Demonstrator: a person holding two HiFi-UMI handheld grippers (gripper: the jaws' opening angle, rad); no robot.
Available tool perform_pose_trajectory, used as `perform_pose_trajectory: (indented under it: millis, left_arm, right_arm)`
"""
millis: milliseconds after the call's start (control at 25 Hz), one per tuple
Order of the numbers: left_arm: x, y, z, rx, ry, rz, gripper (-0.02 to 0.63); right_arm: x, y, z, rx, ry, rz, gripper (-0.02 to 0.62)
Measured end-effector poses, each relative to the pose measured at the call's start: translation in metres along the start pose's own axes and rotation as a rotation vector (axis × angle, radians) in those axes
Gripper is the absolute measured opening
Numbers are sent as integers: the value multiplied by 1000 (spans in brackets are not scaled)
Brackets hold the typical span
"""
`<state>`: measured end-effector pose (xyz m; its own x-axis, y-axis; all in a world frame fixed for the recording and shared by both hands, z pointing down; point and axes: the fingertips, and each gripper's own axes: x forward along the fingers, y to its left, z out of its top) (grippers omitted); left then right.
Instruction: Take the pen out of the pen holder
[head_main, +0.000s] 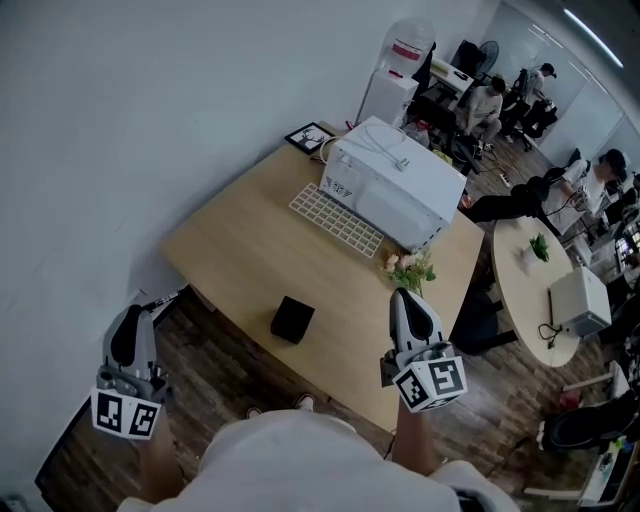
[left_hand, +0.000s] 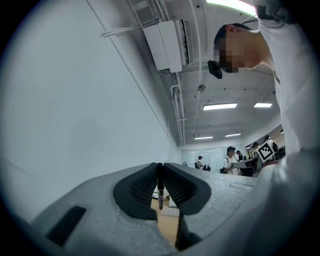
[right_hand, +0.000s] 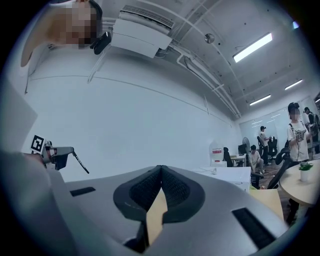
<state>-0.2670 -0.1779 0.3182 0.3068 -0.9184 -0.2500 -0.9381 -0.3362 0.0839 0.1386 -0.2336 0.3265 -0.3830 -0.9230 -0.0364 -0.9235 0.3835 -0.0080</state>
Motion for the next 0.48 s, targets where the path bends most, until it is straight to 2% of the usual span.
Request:
perform_pose_trajectory:
  millis: [280,480]
  left_arm:
    - [-14,-6,-4,-3,21,3,51]
    - [-24,-5,-5,-11,27,13,51]
  right_arm:
    - [-12,7,-10,13,17,7,2]
    - [-15,19,-15,-36,51,21,0]
